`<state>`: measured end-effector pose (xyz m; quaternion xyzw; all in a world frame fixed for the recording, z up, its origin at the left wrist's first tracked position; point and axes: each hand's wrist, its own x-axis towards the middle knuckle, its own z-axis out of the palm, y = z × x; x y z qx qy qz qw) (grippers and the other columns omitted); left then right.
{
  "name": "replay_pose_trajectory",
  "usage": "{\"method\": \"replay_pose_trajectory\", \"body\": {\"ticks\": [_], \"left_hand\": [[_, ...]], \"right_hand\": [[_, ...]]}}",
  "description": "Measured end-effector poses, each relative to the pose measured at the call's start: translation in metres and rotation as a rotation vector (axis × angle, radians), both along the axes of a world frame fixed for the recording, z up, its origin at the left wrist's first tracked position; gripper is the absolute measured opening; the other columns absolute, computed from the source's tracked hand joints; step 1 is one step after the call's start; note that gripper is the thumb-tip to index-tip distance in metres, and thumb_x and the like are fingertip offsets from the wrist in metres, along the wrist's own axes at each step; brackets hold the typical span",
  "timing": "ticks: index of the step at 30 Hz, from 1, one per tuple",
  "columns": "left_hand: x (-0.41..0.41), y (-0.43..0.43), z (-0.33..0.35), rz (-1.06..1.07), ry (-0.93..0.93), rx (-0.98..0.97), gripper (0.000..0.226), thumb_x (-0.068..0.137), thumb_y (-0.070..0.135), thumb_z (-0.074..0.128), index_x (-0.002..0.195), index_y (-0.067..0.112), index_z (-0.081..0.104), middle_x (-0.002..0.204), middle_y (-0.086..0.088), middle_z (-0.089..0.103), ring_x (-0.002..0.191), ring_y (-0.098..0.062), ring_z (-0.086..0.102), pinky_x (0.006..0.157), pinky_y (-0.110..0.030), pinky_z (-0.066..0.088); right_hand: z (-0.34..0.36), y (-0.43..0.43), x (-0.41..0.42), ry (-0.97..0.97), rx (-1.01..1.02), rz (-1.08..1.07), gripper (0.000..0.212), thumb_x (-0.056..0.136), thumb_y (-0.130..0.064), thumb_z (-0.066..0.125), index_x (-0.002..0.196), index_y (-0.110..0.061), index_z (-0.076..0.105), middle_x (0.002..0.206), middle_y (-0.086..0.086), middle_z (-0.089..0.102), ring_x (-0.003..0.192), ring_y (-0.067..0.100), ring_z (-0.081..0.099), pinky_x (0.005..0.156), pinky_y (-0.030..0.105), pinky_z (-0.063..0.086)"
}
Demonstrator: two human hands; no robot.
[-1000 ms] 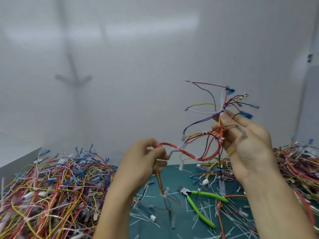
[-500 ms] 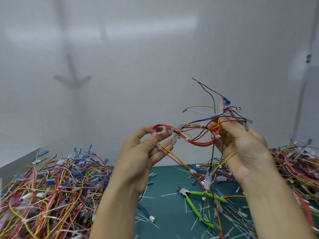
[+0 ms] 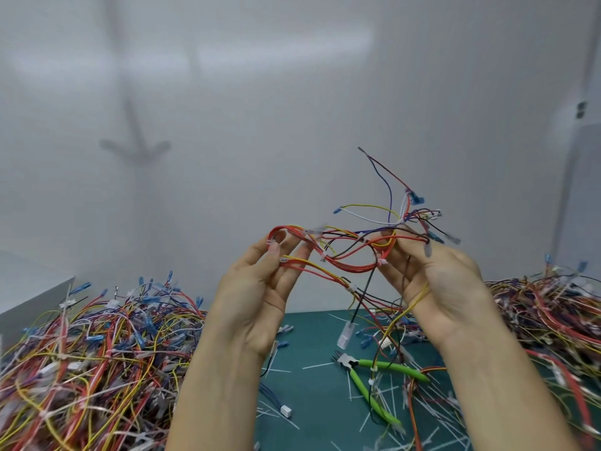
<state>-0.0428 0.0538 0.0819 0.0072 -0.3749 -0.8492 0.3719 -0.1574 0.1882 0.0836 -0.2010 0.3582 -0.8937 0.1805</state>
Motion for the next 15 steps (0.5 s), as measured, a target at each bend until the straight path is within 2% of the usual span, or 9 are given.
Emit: {"method": "replay_pose_trajectory", "body": {"ticks": [3,7,9,11,13,14,15], "left_hand": [[-0.001,-0.005,-0.006,0.058,-0.071,-0.079,0.02,0.1,0.0,0.043,0.109,-0.006,0.059,0.101,-0.021,0.074,0.088,-0.026,0.075,0.069,-0.027,0.061],[-0.002,-0.015,-0.025,0.294,-0.526,-0.54,0.016,0.098,0.003,0.054,0.1,0.007,0.069,0.101,-0.012,0.075,0.081,-0.023,0.075,0.069,-0.029,0.061],[-0.006,-0.018,-0.035,0.312,-0.708,-0.752,0.018,0.097,0.006,0.057,0.096,0.015,0.073,0.1,-0.014,0.074,0.079,-0.021,0.068,0.07,-0.031,0.056],[-0.012,-0.019,-0.043,0.282,-0.813,-0.907,0.019,0.095,0.011,0.06,0.098,0.02,0.076,0.094,-0.011,0.075,0.073,-0.017,0.057,0.07,-0.031,0.05],[-0.017,-0.018,-0.047,0.229,-0.856,-1.02,0.022,0.096,0.015,0.06,0.109,0.024,0.075,0.078,0.003,0.075,0.061,-0.003,0.049,0.07,-0.022,0.051],[-0.019,-0.016,-0.048,0.205,-0.87,-1.084,0.026,0.098,0.016,0.057,0.116,0.025,0.073,0.072,0.005,0.073,0.056,0.006,0.055,0.063,-0.014,0.047],[-0.021,-0.014,-0.047,0.198,-0.883,-1.15,0.03,0.099,0.015,0.054,0.122,0.025,0.07,0.077,0.003,0.071,0.058,0.012,0.058,0.059,-0.008,0.042]], "right_hand": [[0.001,0.0,0.002,0.012,0.006,-0.02,0.006,0.095,-0.002,0.058,0.094,-0.003,0.064,0.066,0.006,0.073,0.054,0.012,0.069,0.045,0.021,0.053],[0.004,0.006,0.002,0.083,0.033,-0.1,0.004,0.092,-0.009,0.064,0.092,-0.01,0.067,0.07,0.001,0.075,0.057,0.01,0.071,0.045,0.019,0.052],[0.005,0.008,0.002,0.125,0.048,-0.13,0.005,0.091,-0.009,0.064,0.09,-0.012,0.068,0.071,-0.001,0.075,0.058,0.009,0.071,0.045,0.018,0.052],[0.006,0.009,0.002,0.169,0.065,-0.156,0.006,0.091,-0.008,0.065,0.091,-0.013,0.068,0.07,-0.003,0.074,0.057,0.009,0.07,0.045,0.018,0.051],[0.005,0.009,0.001,0.223,0.089,-0.196,0.006,0.091,-0.008,0.066,0.092,-0.013,0.069,0.069,-0.004,0.073,0.057,0.007,0.069,0.047,0.017,0.052],[0.005,0.009,0.001,0.253,0.105,-0.218,0.007,0.091,-0.008,0.067,0.092,-0.014,0.07,0.069,-0.005,0.073,0.058,0.007,0.069,0.048,0.017,0.052],[0.004,0.009,0.001,0.283,0.123,-0.237,0.007,0.09,-0.008,0.067,0.093,-0.014,0.07,0.069,-0.005,0.073,0.059,0.007,0.069,0.048,0.018,0.053]]}}
